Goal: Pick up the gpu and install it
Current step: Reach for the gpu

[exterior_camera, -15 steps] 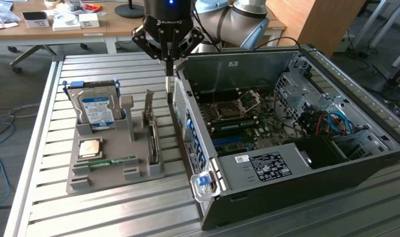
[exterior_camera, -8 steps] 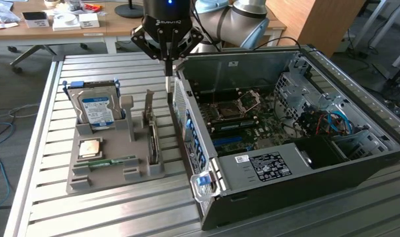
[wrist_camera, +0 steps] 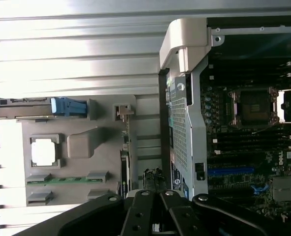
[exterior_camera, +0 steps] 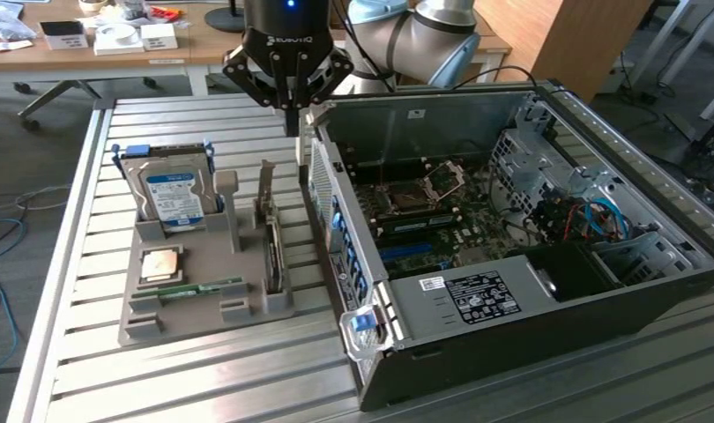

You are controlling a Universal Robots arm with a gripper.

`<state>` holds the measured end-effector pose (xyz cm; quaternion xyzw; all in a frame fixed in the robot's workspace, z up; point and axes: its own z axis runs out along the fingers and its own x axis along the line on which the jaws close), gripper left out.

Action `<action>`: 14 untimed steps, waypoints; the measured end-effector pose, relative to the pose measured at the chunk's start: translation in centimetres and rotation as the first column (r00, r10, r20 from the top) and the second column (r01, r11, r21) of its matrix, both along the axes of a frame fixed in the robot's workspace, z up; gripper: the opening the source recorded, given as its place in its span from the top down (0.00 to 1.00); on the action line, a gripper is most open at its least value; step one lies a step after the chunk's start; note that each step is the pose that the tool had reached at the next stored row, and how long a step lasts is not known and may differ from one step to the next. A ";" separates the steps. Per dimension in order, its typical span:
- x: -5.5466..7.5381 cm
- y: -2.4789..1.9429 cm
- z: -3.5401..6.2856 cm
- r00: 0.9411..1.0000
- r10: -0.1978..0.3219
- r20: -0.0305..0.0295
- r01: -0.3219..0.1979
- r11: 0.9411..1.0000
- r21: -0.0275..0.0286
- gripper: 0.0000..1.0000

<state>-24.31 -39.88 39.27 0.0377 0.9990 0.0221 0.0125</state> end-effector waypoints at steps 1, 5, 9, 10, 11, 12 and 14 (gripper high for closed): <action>-0.1 0.00 0.00 1.000 0.000 0.000 0.000 1.000 0.000 0.89; -0.6 0.00 -0.03 1.000 -0.001 0.000 0.001 1.000 0.000 0.89; -1.1 0.00 -0.05 1.000 -0.001 0.000 0.001 1.000 0.000 0.89; -1.1 0.00 -0.05 1.000 -0.001 0.000 0.001 1.000 0.000 0.89; -1.1 0.00 -0.05 1.000 -0.001 0.000 0.001 1.000 0.000 0.89; -1.1 0.00 -0.05 1.000 -0.001 0.000 0.001 1.000 0.000 0.89; -1.1 0.00 -0.04 1.000 -0.001 0.000 0.001 1.000 0.000 0.89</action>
